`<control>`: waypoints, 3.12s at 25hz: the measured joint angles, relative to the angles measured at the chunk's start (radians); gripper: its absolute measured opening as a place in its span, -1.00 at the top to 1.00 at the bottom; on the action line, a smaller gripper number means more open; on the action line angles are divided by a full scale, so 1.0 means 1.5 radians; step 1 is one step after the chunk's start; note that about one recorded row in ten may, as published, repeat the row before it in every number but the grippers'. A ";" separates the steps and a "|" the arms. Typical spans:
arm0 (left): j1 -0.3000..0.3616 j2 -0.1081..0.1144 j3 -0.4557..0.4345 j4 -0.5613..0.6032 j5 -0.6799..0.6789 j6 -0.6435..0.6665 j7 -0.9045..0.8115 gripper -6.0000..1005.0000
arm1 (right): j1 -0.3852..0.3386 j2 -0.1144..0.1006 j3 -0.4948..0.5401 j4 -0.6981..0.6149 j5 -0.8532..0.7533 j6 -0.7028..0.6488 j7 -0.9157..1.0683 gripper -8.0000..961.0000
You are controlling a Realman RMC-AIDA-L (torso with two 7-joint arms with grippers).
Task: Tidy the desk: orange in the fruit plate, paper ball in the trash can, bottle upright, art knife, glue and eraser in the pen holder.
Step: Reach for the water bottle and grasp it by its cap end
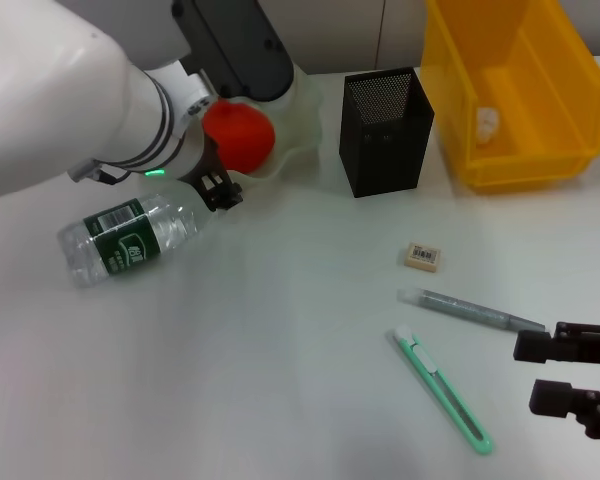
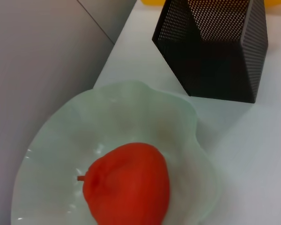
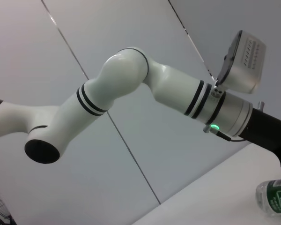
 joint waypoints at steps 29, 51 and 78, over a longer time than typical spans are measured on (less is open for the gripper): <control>-0.051 0.006 -0.044 -0.010 0.026 0.116 0.005 -0.17 | 0.003 -0.004 0.027 -0.018 0.000 -0.015 0.007 -0.03; -0.083 0.005 -0.034 -0.005 0.027 0.222 0.028 -0.56 | 0.011 -0.002 0.028 -0.026 0.001 -0.022 -0.005 -0.01; -0.121 0.001 -0.027 -0.156 0.025 0.124 0.057 -0.56 | 0.012 -0.004 0.061 -0.021 0.000 -0.026 -0.002 0.05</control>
